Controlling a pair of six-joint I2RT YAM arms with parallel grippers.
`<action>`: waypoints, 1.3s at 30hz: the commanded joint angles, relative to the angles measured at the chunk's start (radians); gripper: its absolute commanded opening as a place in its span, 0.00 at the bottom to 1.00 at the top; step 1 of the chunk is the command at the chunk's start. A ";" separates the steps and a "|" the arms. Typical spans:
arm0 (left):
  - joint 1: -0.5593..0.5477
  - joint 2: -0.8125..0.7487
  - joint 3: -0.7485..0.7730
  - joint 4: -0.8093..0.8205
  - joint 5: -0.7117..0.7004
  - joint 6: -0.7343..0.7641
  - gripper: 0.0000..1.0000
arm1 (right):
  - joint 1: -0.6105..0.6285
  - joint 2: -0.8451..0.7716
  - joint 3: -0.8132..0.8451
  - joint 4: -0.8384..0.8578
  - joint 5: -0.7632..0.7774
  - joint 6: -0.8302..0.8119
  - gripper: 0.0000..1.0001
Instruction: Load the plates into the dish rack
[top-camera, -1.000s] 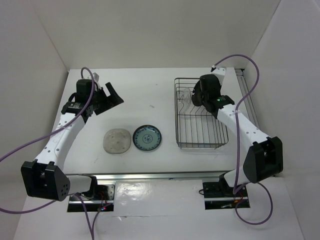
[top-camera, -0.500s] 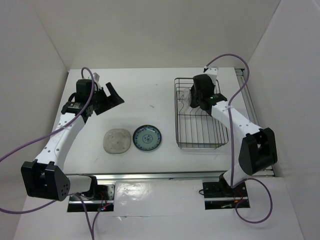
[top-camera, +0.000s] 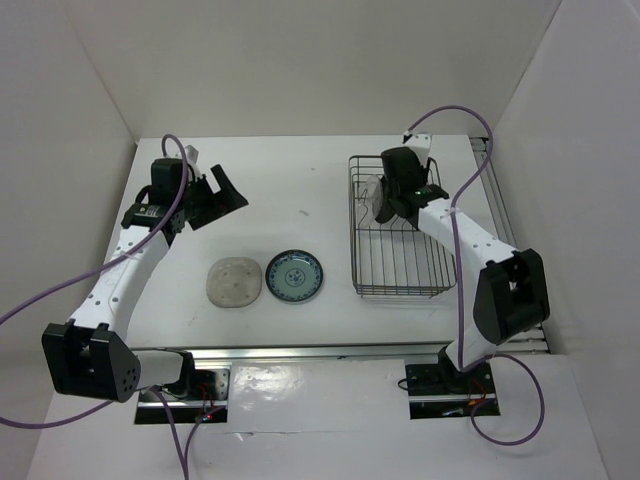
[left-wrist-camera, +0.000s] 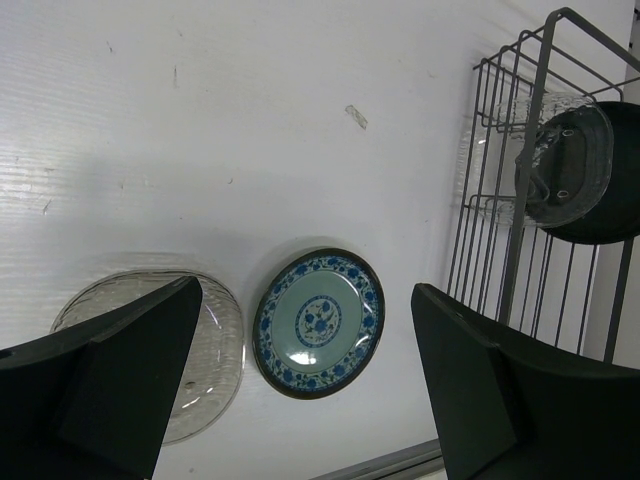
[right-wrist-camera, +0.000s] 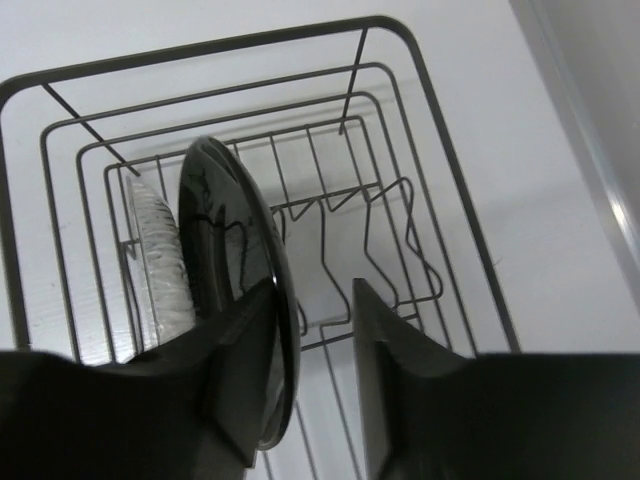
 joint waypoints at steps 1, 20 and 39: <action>0.009 -0.034 0.011 0.010 0.020 0.026 1.00 | 0.008 0.015 0.056 0.061 0.033 0.005 0.50; 0.009 -0.021 -0.091 -0.100 -0.230 -0.124 1.00 | 0.008 -0.142 0.116 -0.011 0.065 0.014 0.93; 0.009 -0.350 -0.506 -0.258 -0.348 -0.439 1.00 | 0.027 -0.305 -0.004 0.044 -0.252 0.023 0.98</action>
